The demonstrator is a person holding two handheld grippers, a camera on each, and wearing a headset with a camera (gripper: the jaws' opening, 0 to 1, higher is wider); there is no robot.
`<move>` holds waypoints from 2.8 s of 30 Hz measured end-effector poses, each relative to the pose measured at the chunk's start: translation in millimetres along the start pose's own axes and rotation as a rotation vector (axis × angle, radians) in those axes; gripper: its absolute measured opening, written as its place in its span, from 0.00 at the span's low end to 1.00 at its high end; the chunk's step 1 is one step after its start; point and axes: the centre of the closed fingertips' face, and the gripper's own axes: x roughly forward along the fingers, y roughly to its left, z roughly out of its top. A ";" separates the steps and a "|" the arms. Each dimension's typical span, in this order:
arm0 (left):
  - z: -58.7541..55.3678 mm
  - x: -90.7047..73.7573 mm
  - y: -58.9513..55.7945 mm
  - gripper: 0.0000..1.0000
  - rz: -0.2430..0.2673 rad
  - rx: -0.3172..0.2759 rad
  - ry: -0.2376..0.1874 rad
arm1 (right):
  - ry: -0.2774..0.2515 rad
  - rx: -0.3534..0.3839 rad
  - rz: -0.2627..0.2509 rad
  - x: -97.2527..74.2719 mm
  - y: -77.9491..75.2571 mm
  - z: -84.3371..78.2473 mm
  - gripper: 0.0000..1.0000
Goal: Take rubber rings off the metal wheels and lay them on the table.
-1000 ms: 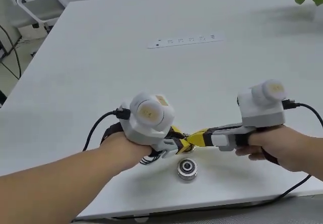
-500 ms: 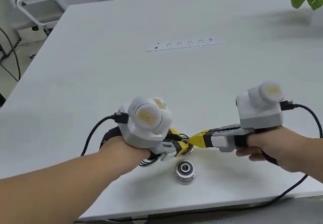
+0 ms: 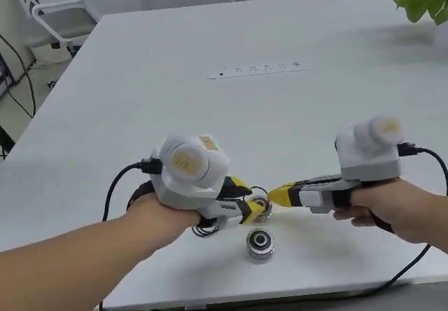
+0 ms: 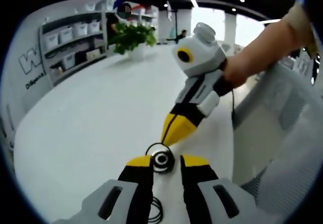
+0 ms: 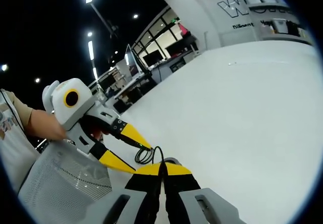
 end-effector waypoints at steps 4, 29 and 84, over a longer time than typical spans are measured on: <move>4.3 -12.3 1.3 0.25 0.001 -0.014 -0.024 | -0.019 0.007 0.008 -2.0 4.0 6.8 0.00; -23.8 -88.1 11.0 0.41 0.084 -0.109 -0.077 | -0.010 -0.025 0.068 24.0 36.0 22.4 0.00; -67.9 -114.9 18.7 0.45 0.144 -0.181 -0.031 | 0.169 0.028 0.010 91.7 39.8 -18.0 0.00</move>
